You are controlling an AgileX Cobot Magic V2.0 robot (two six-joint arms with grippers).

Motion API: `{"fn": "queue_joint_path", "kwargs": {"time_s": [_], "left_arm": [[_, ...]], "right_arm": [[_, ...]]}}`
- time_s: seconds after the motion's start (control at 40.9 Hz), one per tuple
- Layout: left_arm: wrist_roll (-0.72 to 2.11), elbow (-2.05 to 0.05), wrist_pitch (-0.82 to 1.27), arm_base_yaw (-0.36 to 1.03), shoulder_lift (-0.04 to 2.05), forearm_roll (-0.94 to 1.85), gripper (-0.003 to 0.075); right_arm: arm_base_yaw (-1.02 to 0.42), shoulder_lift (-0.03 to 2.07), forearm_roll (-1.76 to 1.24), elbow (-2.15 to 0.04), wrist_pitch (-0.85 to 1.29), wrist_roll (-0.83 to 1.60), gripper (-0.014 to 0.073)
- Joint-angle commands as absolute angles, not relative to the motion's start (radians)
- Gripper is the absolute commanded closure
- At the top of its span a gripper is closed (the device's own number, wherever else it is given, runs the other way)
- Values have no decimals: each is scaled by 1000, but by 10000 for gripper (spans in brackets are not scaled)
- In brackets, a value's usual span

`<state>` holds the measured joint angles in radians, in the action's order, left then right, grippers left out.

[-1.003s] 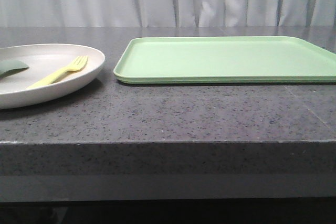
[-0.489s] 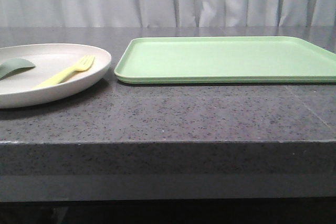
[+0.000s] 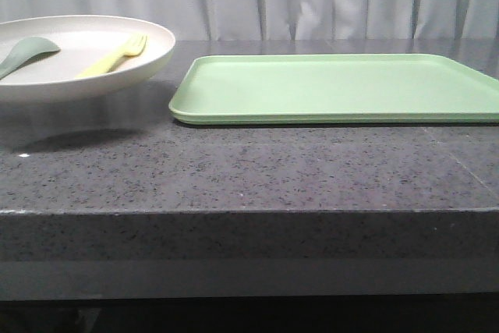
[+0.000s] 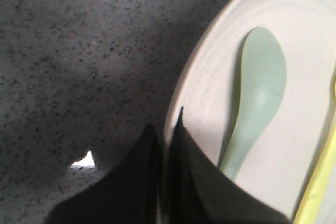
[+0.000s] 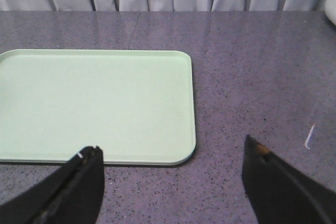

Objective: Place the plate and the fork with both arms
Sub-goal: 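Lift the plate with the left gripper and carry it onto the green tray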

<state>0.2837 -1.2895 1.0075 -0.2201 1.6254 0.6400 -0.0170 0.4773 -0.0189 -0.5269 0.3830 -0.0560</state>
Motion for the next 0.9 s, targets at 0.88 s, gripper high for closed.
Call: {"fn": "queue_joint_path", "kwargs": {"time_s": [0.88], "left_arm": [[-149, -2144, 956, 419, 2151, 524, 738]], "right_arm": [[-14, 489, -17, -564, 334, -45, 25]]}}
